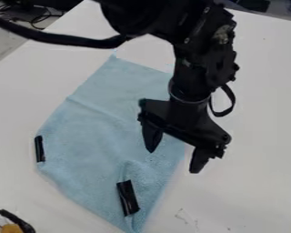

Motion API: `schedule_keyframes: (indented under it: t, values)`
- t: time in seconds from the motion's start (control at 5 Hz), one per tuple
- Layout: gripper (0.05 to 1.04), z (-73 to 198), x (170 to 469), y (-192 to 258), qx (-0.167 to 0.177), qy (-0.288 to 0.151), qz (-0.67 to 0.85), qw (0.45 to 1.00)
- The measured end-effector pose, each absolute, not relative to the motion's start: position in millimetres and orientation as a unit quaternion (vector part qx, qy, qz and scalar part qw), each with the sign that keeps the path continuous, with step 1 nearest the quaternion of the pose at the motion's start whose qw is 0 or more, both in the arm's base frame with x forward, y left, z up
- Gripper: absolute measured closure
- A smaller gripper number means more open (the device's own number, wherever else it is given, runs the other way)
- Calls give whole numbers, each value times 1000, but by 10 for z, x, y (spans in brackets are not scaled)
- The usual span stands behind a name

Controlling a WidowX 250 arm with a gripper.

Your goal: Unfold the cloth from top left to bottom right

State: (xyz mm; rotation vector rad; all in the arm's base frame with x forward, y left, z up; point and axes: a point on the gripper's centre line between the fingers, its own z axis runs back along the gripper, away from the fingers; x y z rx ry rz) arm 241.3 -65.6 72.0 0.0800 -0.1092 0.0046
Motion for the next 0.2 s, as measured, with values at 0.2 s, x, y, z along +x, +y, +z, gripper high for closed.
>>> schedule_keyframes:
  t: [0.2]
  values:
    - [83,898,2539,-606,47,-58,13,997]
